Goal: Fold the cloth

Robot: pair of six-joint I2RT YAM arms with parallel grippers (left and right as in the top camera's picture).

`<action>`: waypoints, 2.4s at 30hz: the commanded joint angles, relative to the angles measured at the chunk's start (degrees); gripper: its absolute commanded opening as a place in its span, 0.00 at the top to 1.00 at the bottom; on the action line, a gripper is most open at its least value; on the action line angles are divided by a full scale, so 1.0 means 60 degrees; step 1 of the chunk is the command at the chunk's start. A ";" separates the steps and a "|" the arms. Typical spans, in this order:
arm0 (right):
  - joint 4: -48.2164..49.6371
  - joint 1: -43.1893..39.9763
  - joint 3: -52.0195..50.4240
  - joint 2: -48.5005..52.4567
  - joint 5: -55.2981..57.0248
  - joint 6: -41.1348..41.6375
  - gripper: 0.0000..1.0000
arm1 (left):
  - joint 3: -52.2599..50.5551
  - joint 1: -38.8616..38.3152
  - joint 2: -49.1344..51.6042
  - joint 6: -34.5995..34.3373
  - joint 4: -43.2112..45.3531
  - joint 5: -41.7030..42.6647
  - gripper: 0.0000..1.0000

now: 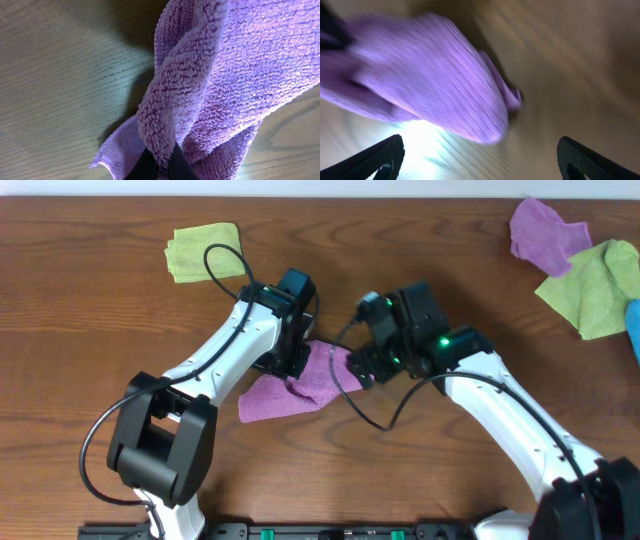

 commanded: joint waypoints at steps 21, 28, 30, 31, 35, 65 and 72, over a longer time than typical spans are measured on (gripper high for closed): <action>0.3646 0.0066 -0.2736 0.1144 -0.0954 0.1118 0.57 | -0.0051 -0.0678 0.0015 -0.0561 -0.0007 0.0069 0.94; 0.4207 0.0095 -0.2736 0.1559 -0.1002 0.1257 0.96 | -0.0051 -0.0878 0.0015 -0.0619 -0.0109 -0.0018 0.58; 0.4189 0.0095 -0.2736 0.1559 -0.0994 0.1253 0.97 | -0.0051 -0.0874 0.0015 -0.0623 -0.0412 -0.0707 0.31; 0.4164 0.0095 -0.2736 0.1559 -0.0958 0.1253 0.97 | -0.0047 -0.0871 0.0011 -0.0703 -0.0546 -0.1362 0.23; 0.4164 0.0120 -0.2736 0.1559 -0.0922 0.1253 0.97 | -0.0047 -0.0871 0.0011 -0.0936 -0.0459 -0.3508 0.06; 0.3942 0.0127 -0.2732 0.1559 -0.0787 0.1257 0.98 | -0.1341 0.0466 0.0674 0.0044 0.0765 0.2747 0.00; 0.3825 0.0193 -0.2732 0.1559 -0.0506 0.1304 0.98 | -0.0783 0.0758 0.0670 0.0146 0.0342 0.2481 0.14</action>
